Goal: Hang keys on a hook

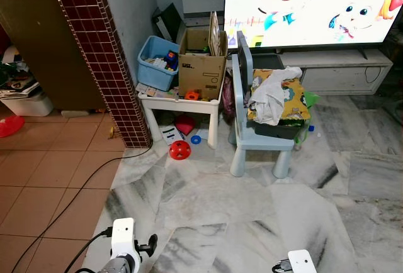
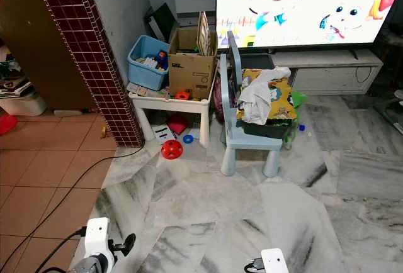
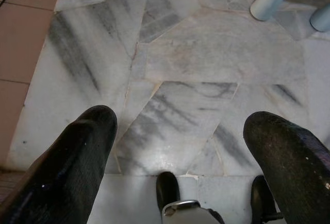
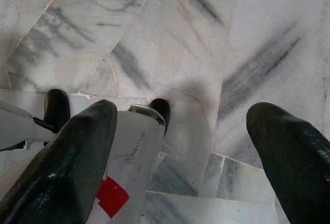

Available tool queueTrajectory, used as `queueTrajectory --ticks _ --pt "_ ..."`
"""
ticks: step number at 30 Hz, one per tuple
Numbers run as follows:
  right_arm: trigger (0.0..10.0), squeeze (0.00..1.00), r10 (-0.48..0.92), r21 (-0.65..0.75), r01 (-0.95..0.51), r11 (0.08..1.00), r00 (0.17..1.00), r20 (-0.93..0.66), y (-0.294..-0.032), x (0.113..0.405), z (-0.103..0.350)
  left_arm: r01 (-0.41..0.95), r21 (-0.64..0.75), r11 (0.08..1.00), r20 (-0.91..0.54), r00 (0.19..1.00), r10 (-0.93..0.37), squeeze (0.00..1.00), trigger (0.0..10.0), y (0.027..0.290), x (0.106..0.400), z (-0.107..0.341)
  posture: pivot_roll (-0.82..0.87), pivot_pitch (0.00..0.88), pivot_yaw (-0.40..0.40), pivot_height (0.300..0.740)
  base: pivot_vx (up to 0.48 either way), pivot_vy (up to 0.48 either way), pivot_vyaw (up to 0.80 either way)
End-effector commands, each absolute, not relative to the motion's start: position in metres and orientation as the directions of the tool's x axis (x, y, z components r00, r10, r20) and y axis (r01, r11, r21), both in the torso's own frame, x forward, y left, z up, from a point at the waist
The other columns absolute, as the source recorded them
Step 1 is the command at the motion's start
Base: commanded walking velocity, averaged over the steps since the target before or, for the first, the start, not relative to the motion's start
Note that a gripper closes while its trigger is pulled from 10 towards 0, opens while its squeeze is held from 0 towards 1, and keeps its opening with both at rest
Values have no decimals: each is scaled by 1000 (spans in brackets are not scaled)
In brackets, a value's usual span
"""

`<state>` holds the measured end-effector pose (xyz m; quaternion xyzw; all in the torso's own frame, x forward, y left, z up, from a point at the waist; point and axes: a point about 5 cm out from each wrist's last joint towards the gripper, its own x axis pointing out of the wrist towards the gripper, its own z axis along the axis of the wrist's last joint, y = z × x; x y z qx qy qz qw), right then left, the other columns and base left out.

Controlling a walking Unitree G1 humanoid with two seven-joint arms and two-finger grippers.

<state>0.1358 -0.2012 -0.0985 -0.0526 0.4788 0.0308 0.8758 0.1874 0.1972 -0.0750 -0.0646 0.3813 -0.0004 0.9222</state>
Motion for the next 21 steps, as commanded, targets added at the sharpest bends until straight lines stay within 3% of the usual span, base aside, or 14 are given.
queueTrajectory --ticks 1,21 --pt "10000 0 -5 -75 -110 991 532 -847 -207 130 -99 -45 -107 993 -699 714 -43 0 10000 203 186 -74 -36 0 48 740 0 0 0" --pt "10000 0 -43 -108 -91 990 537 -842 -222 132 -96 -42 -98 994 -699 714 -39 0 10000 208 185 -74 -37 0 48 740 0 0 0"
